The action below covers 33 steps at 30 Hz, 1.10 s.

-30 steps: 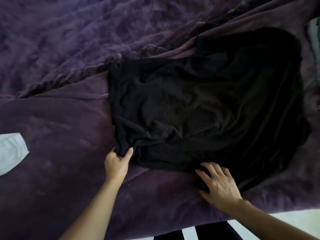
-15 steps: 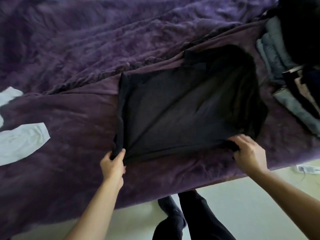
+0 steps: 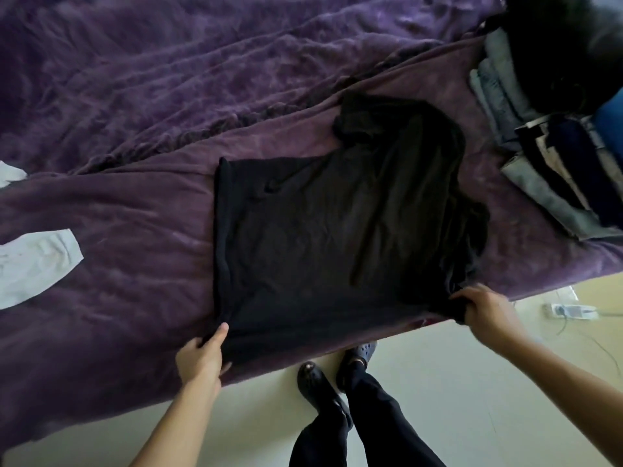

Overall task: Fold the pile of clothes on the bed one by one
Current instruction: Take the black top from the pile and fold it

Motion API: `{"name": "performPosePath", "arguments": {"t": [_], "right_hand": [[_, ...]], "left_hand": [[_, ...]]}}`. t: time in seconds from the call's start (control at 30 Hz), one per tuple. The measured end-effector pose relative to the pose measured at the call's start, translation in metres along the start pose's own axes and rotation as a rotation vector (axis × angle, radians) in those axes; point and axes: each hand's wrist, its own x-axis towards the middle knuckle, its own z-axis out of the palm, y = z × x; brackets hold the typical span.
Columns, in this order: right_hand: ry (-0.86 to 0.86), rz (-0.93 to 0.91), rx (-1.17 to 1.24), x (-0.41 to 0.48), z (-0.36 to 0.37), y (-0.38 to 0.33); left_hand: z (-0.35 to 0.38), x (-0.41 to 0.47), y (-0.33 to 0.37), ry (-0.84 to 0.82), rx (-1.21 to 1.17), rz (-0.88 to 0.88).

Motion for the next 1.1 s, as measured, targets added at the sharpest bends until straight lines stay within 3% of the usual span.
{"name": "performPosePath", "arguments": {"t": [0.1, 0.23, 0.4, 0.53, 0.73, 0.8, 0.9, 0.97, 1.03, 1.1], "right_hand": [[0.184, 0.086, 0.157, 0.03, -0.034, -0.011], [0.274, 0.117, 0.309, 0.08, -0.069, -0.022], [0.296, 0.211, 0.499, 0.187, -0.092, -0.043], [0.267, 0.184, 0.621, 0.286, -0.119, -0.075], [0.137, 0.044, 0.639, 0.387, -0.152, -0.125], [0.059, -0.024, 0.655, 0.41, -0.159, -0.135], [0.023, -0.018, 0.672, 0.434, -0.148, -0.136], [-0.047, 0.005, 0.52, 0.436, -0.127, -0.124], [-0.086, -0.027, 0.273, 0.435, -0.108, -0.109], [0.032, -0.092, 0.231, 0.441, -0.102, -0.103]], "left_hand": [[0.009, -0.005, 0.049, 0.034, -0.104, 0.071], [0.027, -0.001, 0.105, -0.006, -0.158, 0.106], [0.068, 0.03, 0.177, -0.128, -0.369, -0.005], [0.113, 0.066, 0.232, -0.163, -0.462, -0.047], [0.172, 0.089, 0.285, 0.0, -0.612, -0.011], [0.194, 0.089, 0.282, 0.058, -0.439, 0.091], [0.233, 0.078, 0.258, 0.182, 0.315, 0.479], [0.264, 0.061, 0.241, 0.059, 0.661, 0.745], [0.297, 0.046, 0.227, -0.135, 0.848, 0.92], [0.328, 0.034, 0.217, -0.26, 0.932, 0.998]]}}
